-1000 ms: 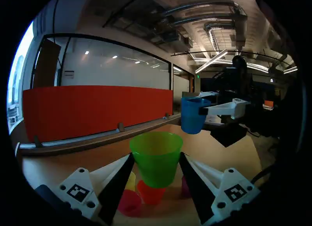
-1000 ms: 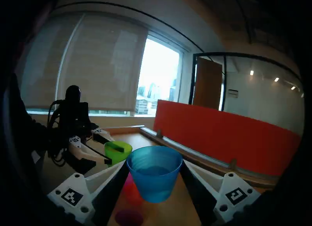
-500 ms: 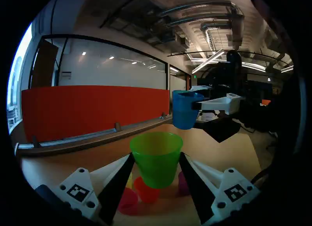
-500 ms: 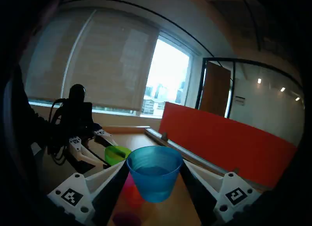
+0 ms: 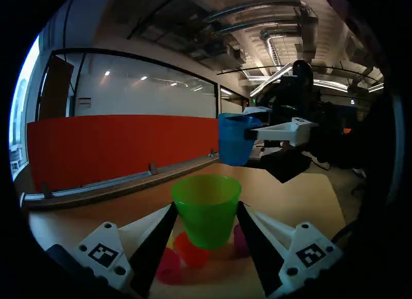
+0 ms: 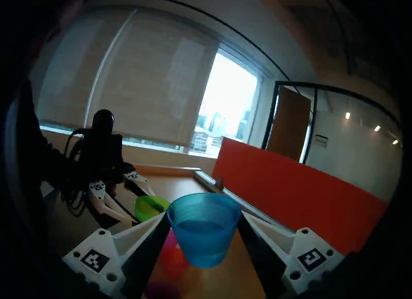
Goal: Pour water
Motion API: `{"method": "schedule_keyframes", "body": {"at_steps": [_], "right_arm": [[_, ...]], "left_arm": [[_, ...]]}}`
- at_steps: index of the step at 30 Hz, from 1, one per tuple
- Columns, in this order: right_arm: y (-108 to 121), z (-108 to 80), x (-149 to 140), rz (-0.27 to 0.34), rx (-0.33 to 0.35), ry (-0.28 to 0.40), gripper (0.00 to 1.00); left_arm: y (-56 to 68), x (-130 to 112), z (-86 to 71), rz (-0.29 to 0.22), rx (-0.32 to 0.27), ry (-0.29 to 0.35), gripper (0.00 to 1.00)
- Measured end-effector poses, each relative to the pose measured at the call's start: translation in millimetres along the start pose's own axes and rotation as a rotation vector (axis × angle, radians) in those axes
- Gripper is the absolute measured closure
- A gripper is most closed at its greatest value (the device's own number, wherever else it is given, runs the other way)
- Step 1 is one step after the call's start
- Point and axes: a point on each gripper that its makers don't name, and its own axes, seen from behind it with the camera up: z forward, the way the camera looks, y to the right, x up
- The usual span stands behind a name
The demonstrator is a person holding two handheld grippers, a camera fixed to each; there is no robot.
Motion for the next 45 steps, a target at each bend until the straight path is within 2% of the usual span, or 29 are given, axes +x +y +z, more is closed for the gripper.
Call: {"method": "schedule_keyframes", "body": {"at_steps": [12,27,36,45], "right_arm": [[-1,7.0,7,-0.061,0.021,0.000,0.09],[-2,16.6,17,-0.132,0.036,0.000,0.09],[-3,21.0,22,-0.180,0.046,-0.002,0.09],[-6,24.9,27,-0.204,0.056,0.001,0.09]], "left_arm": [[-0.6,0,-1.1,-0.005,0.006,0.010,0.17],[6.9,-4,-2.1,-0.009,-0.007,0.008,0.17],[15.7,-4,-3.8,-0.007,-0.023,0.009,0.17],[21.0,-4,-4.6,-0.006,-0.032,0.010,0.17]]}}
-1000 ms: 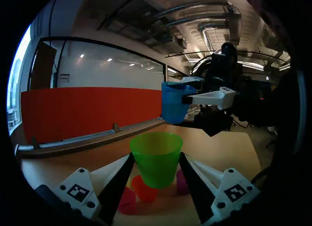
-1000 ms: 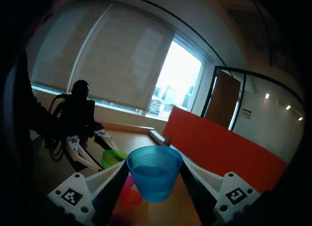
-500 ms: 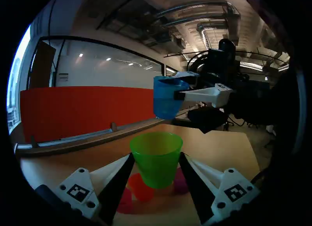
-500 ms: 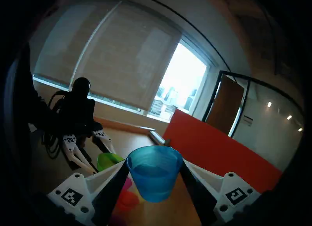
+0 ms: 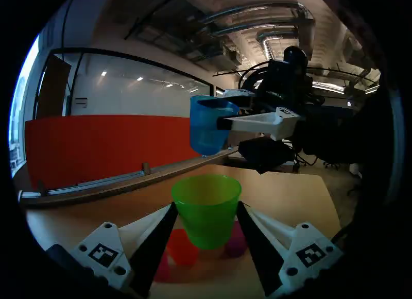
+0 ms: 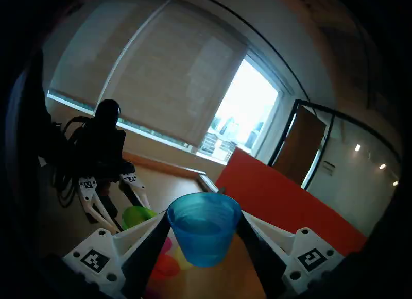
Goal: Pour water
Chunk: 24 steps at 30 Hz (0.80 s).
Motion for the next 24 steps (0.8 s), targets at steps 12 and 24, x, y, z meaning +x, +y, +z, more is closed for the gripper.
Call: {"method": "schedule_keyframes", "body": {"at_steps": [12,24], "right_arm": [[-1,5.0,3,-0.038,0.013,-0.002,0.09],[-3,12.6,8,-0.078,0.033,0.014,0.09]], "left_arm": [[6.3,-2,-0.2,0.000,-0.020,-0.003,0.17],[10.5,-3,-2.0,0.003,-0.032,-0.007,0.17]]}}
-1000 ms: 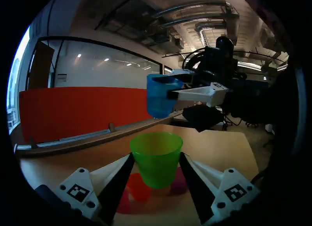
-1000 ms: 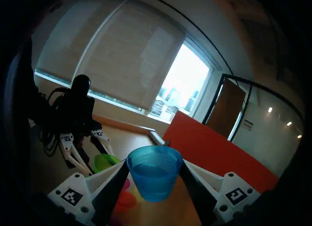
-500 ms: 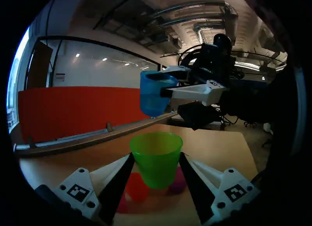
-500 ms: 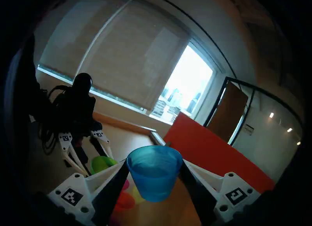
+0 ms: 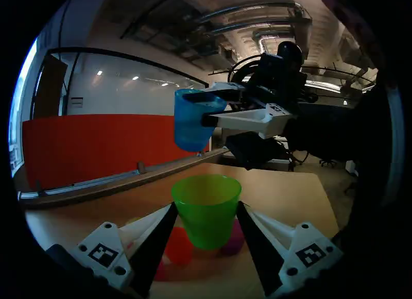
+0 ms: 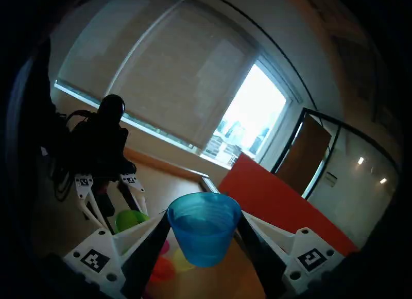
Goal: Pour water
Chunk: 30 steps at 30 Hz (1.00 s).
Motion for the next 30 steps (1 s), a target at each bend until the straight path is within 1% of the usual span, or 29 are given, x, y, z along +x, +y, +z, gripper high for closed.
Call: {"method": "schedule_keyframes", "body": {"at_steps": [9,21,30], "right_arm": [[1,4.6,1,-0.033,0.008,0.001,0.08],[5,9.2,3,-0.085,0.015,0.001,0.09],[6,11.7,6,-0.110,0.019,0.008,0.09]], "left_arm": [[-2.1,-1,0.1,-0.001,-0.001,-0.002,0.17],[0.8,-2,-0.5,0.004,-0.006,-0.005,0.17],[0.2,-3,-1.3,0.010,0.001,-0.005,0.17]]}}
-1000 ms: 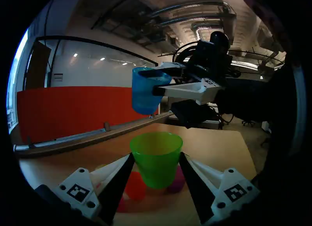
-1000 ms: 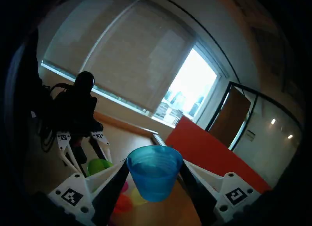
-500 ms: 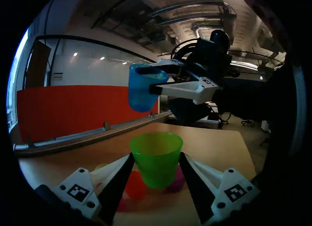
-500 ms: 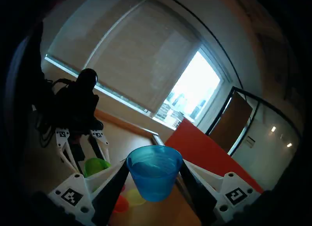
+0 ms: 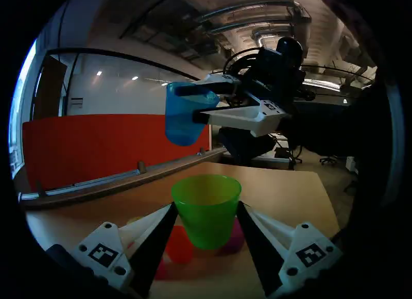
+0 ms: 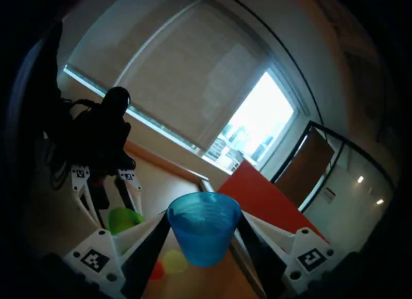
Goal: Pour water
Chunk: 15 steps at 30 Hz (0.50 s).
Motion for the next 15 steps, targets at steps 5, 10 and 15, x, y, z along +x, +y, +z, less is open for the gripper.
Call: {"method": "schedule_keyframes", "body": {"at_steps": [5,10,15], "right_arm": [[-0.3,1.2,0.3,-0.018,0.007,-0.002,0.09],[-0.4,2.5,1.4,-0.037,0.011,-0.005,0.09],[0.8,3.8,2.7,-0.054,0.013,-0.007,0.09]], "left_arm": [[0.1,-0.2,0.1,0.005,0.001,0.001,0.17],[-0.7,3.6,-0.2,-0.002,0.004,0.020,0.17],[-1.2,6.4,-1.5,-0.008,0.007,0.030,0.17]]}}
